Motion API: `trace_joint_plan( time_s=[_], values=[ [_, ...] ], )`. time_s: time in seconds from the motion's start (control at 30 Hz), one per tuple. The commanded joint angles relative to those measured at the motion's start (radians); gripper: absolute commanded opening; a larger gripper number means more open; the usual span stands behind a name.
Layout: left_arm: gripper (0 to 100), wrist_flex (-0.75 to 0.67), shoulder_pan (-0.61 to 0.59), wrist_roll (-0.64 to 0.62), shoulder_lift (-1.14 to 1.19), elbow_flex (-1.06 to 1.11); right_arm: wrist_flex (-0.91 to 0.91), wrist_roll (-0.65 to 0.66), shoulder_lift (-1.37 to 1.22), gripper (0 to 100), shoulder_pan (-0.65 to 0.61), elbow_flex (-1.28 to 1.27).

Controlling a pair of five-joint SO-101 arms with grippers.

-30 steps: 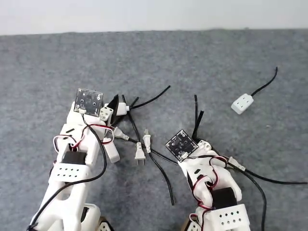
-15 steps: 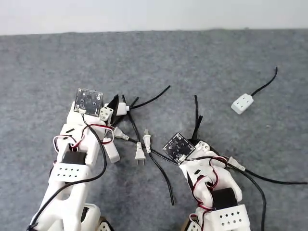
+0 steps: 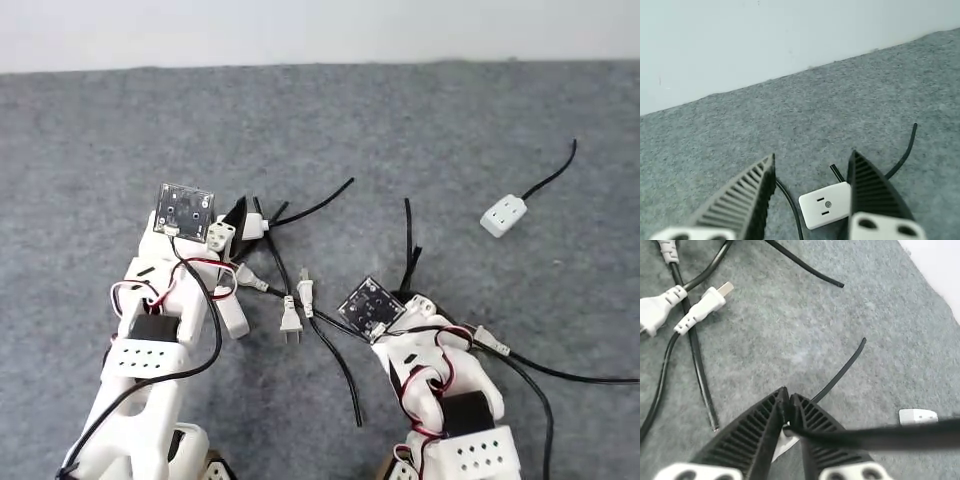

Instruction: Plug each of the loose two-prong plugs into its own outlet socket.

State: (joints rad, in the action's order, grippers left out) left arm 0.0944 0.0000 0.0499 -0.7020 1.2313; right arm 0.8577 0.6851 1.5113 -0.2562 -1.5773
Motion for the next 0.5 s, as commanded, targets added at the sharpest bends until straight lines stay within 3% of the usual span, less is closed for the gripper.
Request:
trace_joint_plan(
  time_s=[0.0, 0.47],
  values=[
    [23, -0.031, 0.002, 0.015, 0.005, -0.047, 0.125, 0.017, -0.016, 0.9, 0.016, -0.058],
    [23, -0.031, 0.002, 0.014, 0.005, -0.045, 0.159, 0.017, -0.015, 0.9, 0.021, -0.098]
  ],
)
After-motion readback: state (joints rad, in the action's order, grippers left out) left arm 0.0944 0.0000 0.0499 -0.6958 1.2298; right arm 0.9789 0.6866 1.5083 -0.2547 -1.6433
